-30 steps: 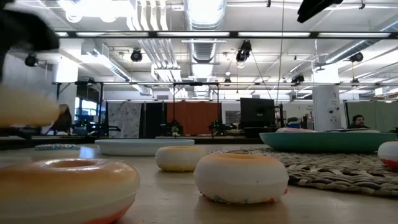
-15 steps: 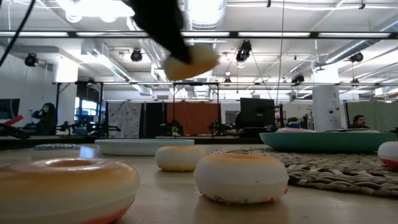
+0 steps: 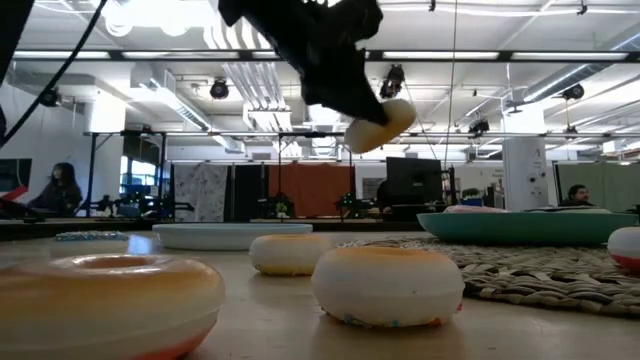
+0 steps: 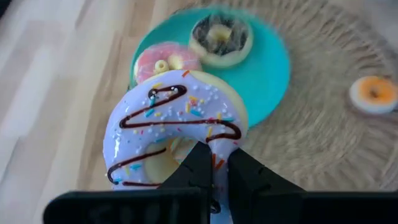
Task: Pick & Place donuts
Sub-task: Put the large purple donut onto the green plate
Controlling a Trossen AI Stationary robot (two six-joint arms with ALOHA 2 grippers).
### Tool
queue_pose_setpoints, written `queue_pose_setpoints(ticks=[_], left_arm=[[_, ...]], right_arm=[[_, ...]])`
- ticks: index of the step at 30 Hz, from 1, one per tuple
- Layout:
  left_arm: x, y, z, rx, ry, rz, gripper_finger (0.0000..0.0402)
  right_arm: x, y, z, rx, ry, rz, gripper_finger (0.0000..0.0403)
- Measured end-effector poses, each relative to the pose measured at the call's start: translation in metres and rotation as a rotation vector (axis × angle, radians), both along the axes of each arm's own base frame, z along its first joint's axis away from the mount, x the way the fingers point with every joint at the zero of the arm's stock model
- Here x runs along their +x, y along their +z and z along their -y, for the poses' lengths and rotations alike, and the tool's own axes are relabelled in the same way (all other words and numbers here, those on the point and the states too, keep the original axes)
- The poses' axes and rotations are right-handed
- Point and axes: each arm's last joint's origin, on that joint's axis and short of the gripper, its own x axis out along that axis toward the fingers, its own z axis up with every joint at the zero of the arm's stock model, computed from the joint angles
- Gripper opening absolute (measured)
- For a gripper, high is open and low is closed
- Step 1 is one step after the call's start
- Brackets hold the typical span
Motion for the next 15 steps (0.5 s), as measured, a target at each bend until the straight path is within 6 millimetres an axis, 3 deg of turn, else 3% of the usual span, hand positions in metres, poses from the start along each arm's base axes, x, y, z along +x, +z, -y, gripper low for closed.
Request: queue_pose_setpoints(ticks=[4,7,11,15], left_arm=[[-0.005,0.010,0.001,0.107,-0.094,0.005,0.0005],[-0.009,0.018,0.004,0.241,-0.070,0.019,0.0005],[-0.009,0.022,0.011,0.406,-0.027,0.032,0.0005],[-0.002,0.030,0.020,0.400,-0.049,0.157,0.0005]], right_arm=[[0.001,-0.021,0.000,0.100,-0.022,-0.069,0.0130],[-0.001,-0.035,0.009,0.291,-0.140,-0.041,0.0132],[-0.009,-0.052,0.021,0.488,-0.265,0.103,0.0146],[-0.008,-0.062,0.033,0.643,-0.239,0.323,0.0164]])
